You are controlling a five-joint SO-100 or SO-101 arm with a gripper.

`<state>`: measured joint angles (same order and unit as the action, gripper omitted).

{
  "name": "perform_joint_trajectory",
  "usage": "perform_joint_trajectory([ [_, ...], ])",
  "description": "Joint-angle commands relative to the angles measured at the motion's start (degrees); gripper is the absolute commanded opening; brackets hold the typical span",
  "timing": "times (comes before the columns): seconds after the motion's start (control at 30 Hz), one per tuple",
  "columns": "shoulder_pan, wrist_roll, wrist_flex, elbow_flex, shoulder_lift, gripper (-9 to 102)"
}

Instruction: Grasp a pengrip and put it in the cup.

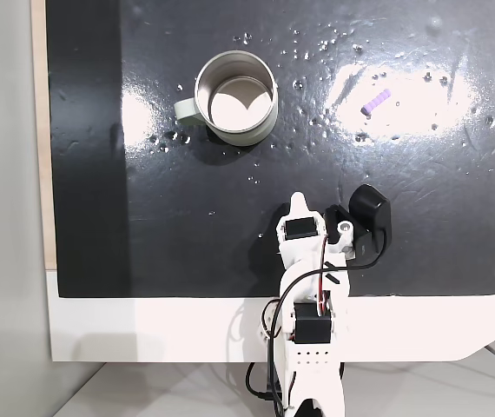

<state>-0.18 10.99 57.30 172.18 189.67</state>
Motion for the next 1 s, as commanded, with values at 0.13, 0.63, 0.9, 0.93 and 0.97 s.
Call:
perform_joint_trajectory([
  [0.13,2.72,4.13,0.79,-15.82,-7.03,2],
  [0.63,11.43,5.19,11.51,-62.31,-59.77,13],
  [0.9,14.15,9.40,17.84,-78.49,-77.78,24],
  [0.93,14.68,10.02,18.54,-80.33,-79.80,24],
  [0.97,15.12,10.90,18.98,-81.83,-81.65,25],
])
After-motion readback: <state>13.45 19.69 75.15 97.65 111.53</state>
